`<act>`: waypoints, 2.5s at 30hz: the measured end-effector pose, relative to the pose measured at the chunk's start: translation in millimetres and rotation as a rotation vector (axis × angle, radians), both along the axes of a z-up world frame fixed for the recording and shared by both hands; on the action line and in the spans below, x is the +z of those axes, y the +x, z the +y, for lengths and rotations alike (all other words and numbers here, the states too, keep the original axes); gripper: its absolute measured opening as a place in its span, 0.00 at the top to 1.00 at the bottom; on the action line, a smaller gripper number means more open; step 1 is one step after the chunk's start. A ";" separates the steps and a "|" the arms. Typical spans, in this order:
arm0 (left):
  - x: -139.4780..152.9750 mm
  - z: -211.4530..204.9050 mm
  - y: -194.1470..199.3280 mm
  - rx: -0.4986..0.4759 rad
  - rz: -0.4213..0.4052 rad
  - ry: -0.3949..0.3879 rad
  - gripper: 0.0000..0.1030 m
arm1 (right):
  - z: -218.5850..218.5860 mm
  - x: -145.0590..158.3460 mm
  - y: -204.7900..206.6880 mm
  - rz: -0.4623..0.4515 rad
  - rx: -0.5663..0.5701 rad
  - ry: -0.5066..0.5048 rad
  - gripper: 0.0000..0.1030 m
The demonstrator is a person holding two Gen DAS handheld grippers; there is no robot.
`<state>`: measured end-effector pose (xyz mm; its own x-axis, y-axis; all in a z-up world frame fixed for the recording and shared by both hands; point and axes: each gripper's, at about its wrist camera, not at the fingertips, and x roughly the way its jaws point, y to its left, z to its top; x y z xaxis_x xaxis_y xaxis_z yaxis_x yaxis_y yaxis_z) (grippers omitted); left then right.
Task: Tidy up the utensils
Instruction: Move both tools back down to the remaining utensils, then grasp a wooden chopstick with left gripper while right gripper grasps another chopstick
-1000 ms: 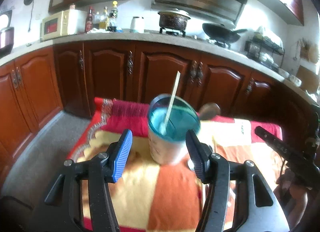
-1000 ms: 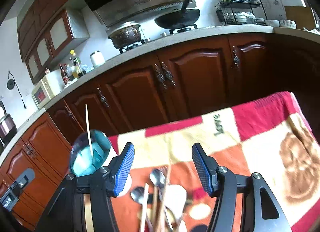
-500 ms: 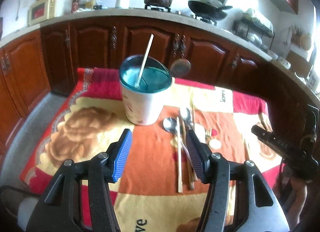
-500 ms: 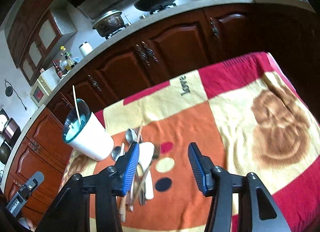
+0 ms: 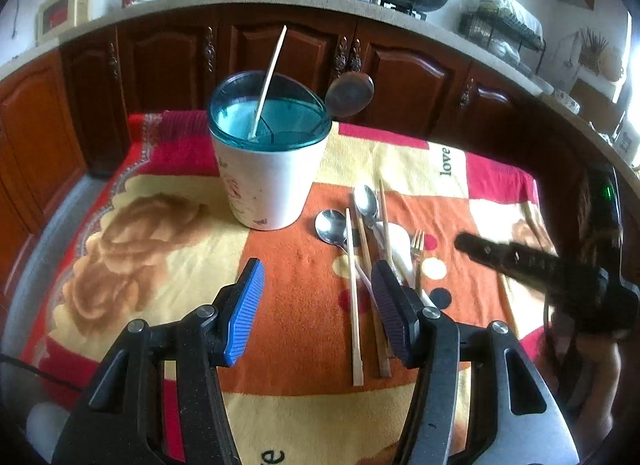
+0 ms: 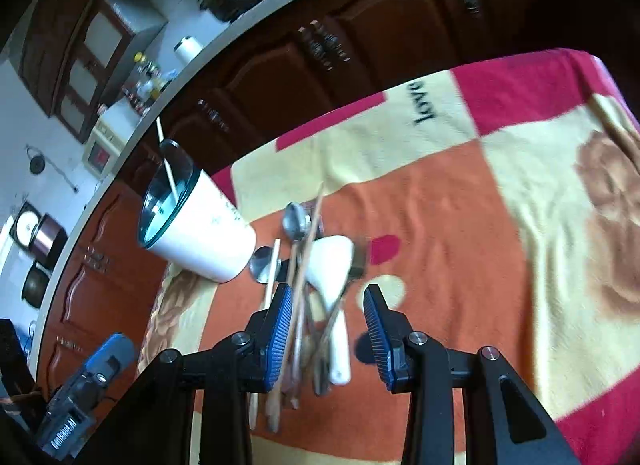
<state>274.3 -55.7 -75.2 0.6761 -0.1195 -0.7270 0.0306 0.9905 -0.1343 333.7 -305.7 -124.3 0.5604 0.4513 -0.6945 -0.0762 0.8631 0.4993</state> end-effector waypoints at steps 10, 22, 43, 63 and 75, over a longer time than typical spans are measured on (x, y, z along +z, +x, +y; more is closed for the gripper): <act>-26.0 -8.5 37.8 -0.049 0.041 -0.040 0.46 | 26.4 -38.5 105.4 0.130 0.048 0.071 0.69; -58.2 -5.8 74.9 -0.058 0.128 -0.087 0.47 | 43.2 -69.2 145.2 0.173 0.063 0.088 0.91; -87.4 -42.5 126.0 -0.003 0.288 -0.047 0.89 | 3.3 -40.3 116.3 0.051 0.017 0.129 0.95; -78.7 10.0 78.6 0.026 0.326 -0.059 0.95 | 11.5 -42.5 114.6 0.065 0.061 0.097 0.95; -84.3 -4.1 96.7 -0.015 0.380 0.099 0.92 | 25.3 -45.0 105.1 0.070 0.118 0.149 0.95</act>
